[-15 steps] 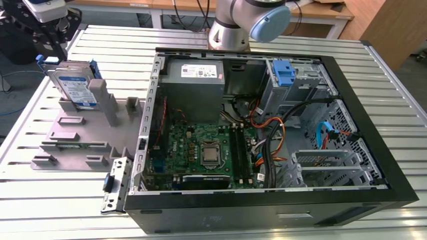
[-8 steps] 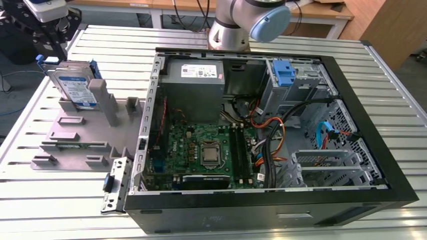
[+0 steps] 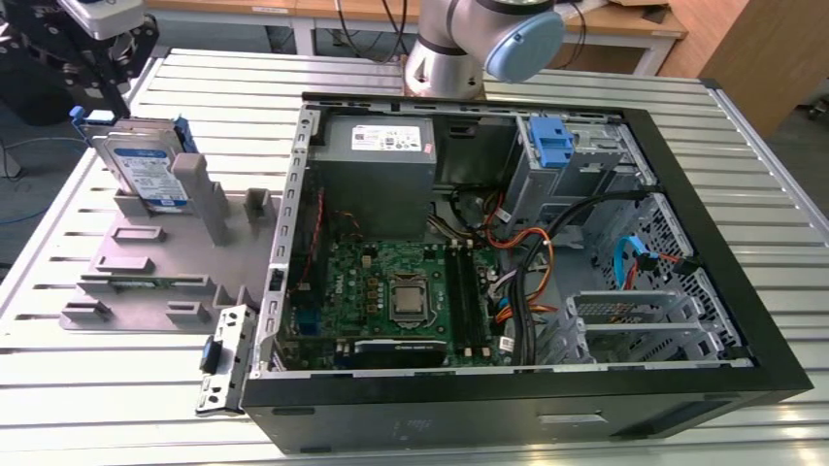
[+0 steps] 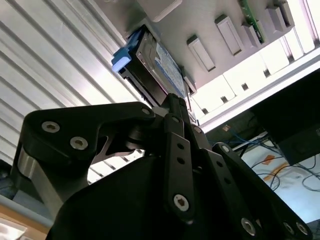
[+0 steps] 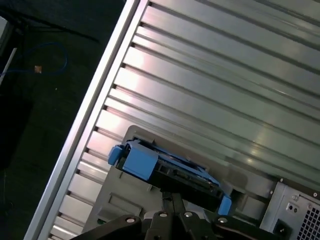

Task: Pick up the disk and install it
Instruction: 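Pick up the disk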

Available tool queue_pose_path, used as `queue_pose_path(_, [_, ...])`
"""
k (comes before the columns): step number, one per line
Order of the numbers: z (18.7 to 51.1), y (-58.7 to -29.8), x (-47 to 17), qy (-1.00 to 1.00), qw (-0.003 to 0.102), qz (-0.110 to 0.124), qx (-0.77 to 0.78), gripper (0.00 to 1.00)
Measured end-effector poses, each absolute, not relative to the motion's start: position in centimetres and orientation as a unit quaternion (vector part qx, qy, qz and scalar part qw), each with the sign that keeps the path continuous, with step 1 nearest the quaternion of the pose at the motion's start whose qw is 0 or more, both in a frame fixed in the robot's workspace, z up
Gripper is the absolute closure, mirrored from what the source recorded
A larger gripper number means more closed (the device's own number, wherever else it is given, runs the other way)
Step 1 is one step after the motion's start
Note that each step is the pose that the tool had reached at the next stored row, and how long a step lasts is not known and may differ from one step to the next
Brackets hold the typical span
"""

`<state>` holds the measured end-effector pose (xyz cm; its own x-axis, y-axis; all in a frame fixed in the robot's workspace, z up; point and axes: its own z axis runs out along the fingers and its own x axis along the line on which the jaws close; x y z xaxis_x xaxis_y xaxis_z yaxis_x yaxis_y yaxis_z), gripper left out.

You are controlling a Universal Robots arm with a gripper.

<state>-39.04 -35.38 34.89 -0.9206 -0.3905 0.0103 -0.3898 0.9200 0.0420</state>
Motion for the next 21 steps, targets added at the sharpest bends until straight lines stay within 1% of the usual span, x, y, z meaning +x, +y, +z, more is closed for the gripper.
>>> queue_pose_path(21, [34.78,-35.38,-39.04,-0.924,0.013,-0.017,0.382,0.89])
